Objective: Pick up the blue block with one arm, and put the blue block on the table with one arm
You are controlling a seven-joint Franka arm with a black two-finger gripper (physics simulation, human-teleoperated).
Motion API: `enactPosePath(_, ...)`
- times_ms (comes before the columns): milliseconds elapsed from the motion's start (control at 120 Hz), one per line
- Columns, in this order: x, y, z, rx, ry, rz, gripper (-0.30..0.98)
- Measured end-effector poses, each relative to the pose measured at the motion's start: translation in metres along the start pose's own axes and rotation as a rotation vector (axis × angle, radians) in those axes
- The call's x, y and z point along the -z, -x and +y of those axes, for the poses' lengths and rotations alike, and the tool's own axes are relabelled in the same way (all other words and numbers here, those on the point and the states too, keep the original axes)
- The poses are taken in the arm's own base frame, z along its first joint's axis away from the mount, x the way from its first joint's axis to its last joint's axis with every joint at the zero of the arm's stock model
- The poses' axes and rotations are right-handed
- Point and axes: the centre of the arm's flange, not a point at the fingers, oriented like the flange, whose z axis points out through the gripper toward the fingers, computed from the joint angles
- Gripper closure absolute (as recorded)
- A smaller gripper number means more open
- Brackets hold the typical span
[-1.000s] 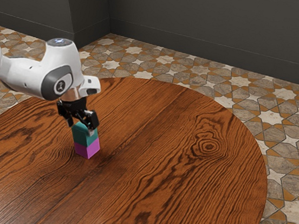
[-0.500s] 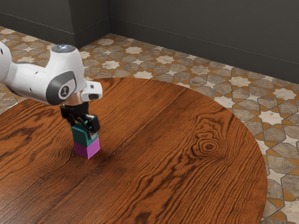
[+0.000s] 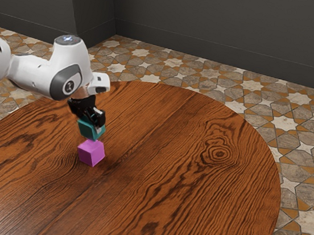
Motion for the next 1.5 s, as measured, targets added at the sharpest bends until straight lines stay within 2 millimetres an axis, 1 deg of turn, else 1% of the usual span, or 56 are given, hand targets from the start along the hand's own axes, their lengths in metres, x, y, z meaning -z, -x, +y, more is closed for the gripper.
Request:
enactPosePath(33, 0.004, -0.013, -0.002, -0.007, -0.012, 0.021, 0.31)
enactPosePath(75, 0.002, -0.033, -0.004, -0.018, -0.027, 0.04, 0.31)
enactPosePath(142, -0.009, -0.06, -0.005, -0.029, -0.042, 0.058, 0.31)
enactPosePath(175, -0.018, -0.072, -0.005, -0.032, -0.046, 0.062, 0.31)
enactPosePath(242, -0.034, -0.09, -0.005, -0.037, -0.05, 0.068, 0.31)
enactPosePath(300, -0.044, -0.099, -0.003, -0.041, -0.048, 0.071, 0.31)
enactPosePath(367, -0.06, -0.105, 0.0, -0.042, -0.038, 0.065, 0.31)
enactPosePath(442, -0.077, -0.108, -0.001, -0.034, -0.022, 0.053, 0.31)
enactPosePath(517, -0.084, -0.11, 0.0, -0.032, -0.014, 0.051, 0.31)
enactPosePath(633, -0.095, -0.109, -0.001, -0.026, -0.005, 0.04, 0.31)
enactPosePath(750, -0.098, -0.11, -0.002, -0.022, 0.003, 0.04, 0.3)
enactPosePath(917, -0.088, -0.112, 0.0, -0.011, 0.018, 0.053, 0.15)
enactPosePath(950, -0.082, -0.113, 0.001, -0.011, 0.018, 0.06, 0.13)
enactPosePath(967, -0.075, -0.112, 0.003, -0.014, 0.017, 0.065, 0.12)
enactPosePath(1017, -0.046, -0.106, 0.009, -0.024, 0.009, 0.082, 0.09)
enactPosePath(1083, 0.012, -0.082, 0.017, -0.033, 0.002, 0.111, 0.07)
enactPosePath(1125, 0.056, -0.057, 0.02, -0.036, 0.0, 0.14, 0.06)
enactPosePath(1183, 0.107, -0.024, 0.023, -0.038, -0.001, 0.181, 0.04)
enactPosePath(1250, 0.162, -0.009, 0.025, -0.039, -0.002, 0.216, 0.03)
enactPosePath(1292, 0.187, 0.001, 0.026, -0.041, -0.001, 0.216, 0.03)
enactPosePath(1325, 0.204, 0.009, 0.026, -0.04, 0.0, 0.207, 0.02)
enactPosePath(1375, 0.222, 0.022, 0.025, -0.035, 0.003, 0.182, 0.02)
enactPosePath(1500, 0.245, 0.049, 0.023, -0.027, 0.01, 0.114, 0.01)
